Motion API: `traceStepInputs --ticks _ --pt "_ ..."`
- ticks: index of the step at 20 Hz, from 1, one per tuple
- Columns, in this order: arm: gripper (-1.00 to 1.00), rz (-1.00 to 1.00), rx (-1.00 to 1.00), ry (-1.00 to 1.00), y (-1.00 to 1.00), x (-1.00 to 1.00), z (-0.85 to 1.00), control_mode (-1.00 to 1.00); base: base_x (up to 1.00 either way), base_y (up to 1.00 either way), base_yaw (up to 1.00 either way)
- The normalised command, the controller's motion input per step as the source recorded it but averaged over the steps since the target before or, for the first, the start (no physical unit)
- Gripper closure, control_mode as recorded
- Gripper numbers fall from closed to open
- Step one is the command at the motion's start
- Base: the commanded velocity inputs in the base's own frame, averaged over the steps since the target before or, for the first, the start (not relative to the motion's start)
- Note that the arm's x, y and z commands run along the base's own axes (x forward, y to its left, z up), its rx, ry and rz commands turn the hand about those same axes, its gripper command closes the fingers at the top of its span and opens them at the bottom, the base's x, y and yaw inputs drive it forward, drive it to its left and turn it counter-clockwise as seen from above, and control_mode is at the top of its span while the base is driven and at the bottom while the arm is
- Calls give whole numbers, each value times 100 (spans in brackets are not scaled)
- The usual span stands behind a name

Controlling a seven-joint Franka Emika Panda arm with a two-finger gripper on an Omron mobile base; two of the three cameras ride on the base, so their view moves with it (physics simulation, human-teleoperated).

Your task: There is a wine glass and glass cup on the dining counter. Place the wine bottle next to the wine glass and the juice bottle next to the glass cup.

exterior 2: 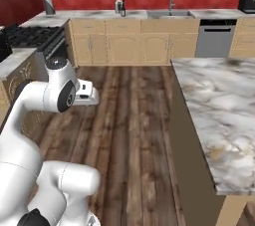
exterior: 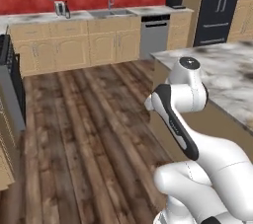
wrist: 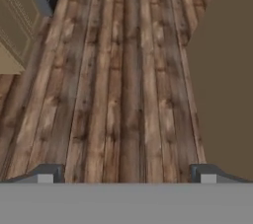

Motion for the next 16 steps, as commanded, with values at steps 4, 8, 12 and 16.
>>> traceStepInputs --ticks 4,8,12,16 --pt "-100 0 0 0 0 0 0 100 90 35 -14" --pt "-100 0 0 0 0 0 0 100 90 35 -13" --pt "-100 0 0 0 0 0 0 100 90 35 -13" --pt "-100 0 0 0 0 0 0 100 90 34 -14"
